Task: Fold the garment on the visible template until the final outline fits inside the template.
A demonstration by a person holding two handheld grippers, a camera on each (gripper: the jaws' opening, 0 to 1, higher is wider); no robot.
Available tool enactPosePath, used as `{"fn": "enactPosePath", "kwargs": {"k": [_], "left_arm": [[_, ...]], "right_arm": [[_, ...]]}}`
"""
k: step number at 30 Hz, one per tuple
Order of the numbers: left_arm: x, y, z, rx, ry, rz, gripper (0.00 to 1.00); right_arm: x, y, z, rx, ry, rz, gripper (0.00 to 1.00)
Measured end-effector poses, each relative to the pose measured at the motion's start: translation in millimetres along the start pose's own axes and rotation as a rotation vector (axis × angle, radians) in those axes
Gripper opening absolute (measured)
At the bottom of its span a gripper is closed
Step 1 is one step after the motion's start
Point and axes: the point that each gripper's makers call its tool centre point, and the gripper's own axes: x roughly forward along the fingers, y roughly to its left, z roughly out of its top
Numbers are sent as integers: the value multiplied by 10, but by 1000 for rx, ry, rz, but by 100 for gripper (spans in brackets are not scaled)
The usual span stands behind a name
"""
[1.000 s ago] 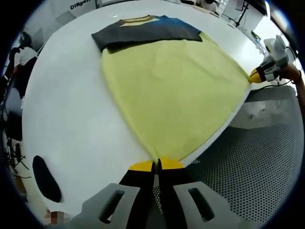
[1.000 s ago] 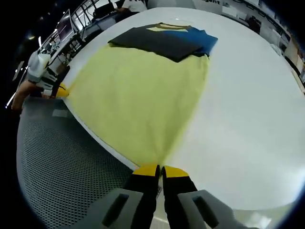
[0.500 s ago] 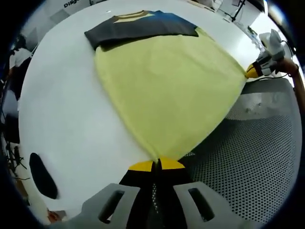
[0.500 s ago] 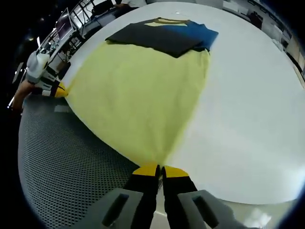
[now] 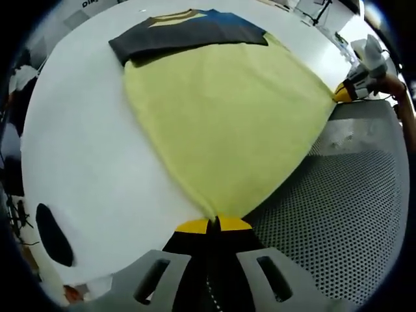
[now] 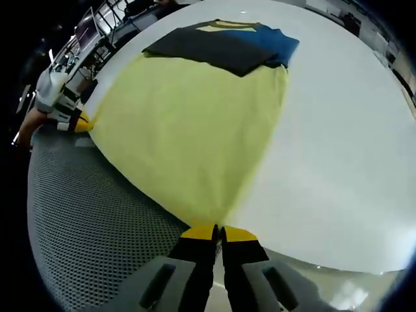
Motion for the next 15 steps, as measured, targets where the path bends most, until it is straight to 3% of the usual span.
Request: {"fn": "enactPosePath", "kwargs": {"k": [15], "left_arm": [[-100,30,58,-80,-76,-19,2]], "right_arm": [[-149,-12,122,26,-66,-13,0]]}}
